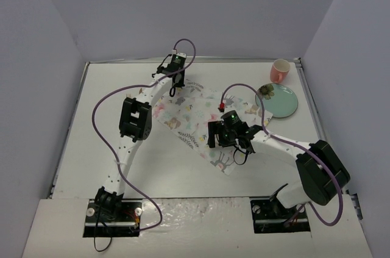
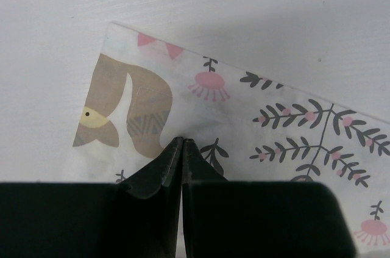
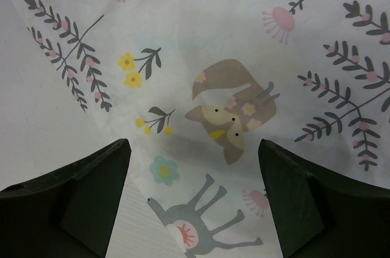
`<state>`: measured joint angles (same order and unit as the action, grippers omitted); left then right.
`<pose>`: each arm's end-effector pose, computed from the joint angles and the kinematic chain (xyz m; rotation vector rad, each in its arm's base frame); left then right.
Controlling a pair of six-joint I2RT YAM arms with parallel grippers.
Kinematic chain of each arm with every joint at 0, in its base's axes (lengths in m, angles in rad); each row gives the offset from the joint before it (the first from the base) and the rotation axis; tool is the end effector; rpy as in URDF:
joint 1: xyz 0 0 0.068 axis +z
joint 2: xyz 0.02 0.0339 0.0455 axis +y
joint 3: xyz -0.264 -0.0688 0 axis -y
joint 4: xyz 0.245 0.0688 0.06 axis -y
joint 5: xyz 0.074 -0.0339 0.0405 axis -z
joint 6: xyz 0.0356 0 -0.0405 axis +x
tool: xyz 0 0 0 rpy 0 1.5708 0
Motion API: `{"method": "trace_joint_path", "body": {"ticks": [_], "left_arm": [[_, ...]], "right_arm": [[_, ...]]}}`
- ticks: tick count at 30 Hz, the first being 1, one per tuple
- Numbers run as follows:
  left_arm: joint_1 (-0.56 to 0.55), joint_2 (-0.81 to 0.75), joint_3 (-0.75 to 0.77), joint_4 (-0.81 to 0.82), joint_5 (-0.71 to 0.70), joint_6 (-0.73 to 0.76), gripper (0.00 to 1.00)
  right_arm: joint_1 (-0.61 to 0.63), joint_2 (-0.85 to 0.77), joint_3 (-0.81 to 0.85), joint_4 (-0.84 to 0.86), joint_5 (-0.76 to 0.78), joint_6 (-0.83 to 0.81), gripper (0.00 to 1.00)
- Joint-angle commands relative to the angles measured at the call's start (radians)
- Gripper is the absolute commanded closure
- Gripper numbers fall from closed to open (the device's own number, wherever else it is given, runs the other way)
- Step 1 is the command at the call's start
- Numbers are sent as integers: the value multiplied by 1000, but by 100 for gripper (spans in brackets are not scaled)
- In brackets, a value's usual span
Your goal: Set the dinner table for one person
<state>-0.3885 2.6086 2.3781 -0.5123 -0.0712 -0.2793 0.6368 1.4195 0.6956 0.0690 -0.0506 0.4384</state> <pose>0.5380 -0.2175 0.1760 0.0905 2.3234 -0.2566 0.2324 0.1741 0.1904 -0.2566 2.2886 0.6313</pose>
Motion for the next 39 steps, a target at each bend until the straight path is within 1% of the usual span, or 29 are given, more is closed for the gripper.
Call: {"method": "trace_joint_path", "body": {"ticks": [1, 7, 10, 12, 14, 21, 24, 27, 31, 32, 34, 37, 38, 39], "left_arm": [[10, 15, 32, 27, 33, -7, 100], [14, 53, 78, 54, 62, -34, 100], [16, 68, 99, 52, 71, -54, 100], [17, 75, 105, 57, 71, -60, 100], [19, 81, 111, 62, 71, -64, 100], [27, 98, 131, 72, 71, -83, 100], [29, 99, 132, 77, 71, -84, 100], [29, 97, 134, 83, 100, -84, 100], [27, 81, 133, 93, 124, -81, 99], [27, 66, 130, 90, 128, -78, 97], [27, 26, 114, 87, 135, -72, 88], [27, -63, 64, 93, 131, -51, 71], [27, -126, 40, 90, 122, -41, 61], [27, -170, 18, 89, 113, -34, 57]], "right_arm": [[11, 69, 49, 26, -54, -25, 17], [18, 125, 48, -45, -85, -19, 19], [21, 127, 40, -150, -113, 2, 19], [25, 117, 23, -189, -138, 20, 18], [27, 93, -8, -219, -171, 46, 18], [31, -17, -100, -294, -213, 115, 18], [32, -58, -110, -326, -212, 127, 18], [33, -93, -112, -356, -211, 136, 18], [37, -153, -71, -372, -171, 131, 18], [37, -174, -50, -372, -145, 128, 18], [38, -206, 7, -371, -96, 123, 17], [33, -201, 96, -369, -6, 97, 17], [23, -178, 141, -368, 33, 76, 17], [12, -169, 169, -364, 47, 68, 17]]}}
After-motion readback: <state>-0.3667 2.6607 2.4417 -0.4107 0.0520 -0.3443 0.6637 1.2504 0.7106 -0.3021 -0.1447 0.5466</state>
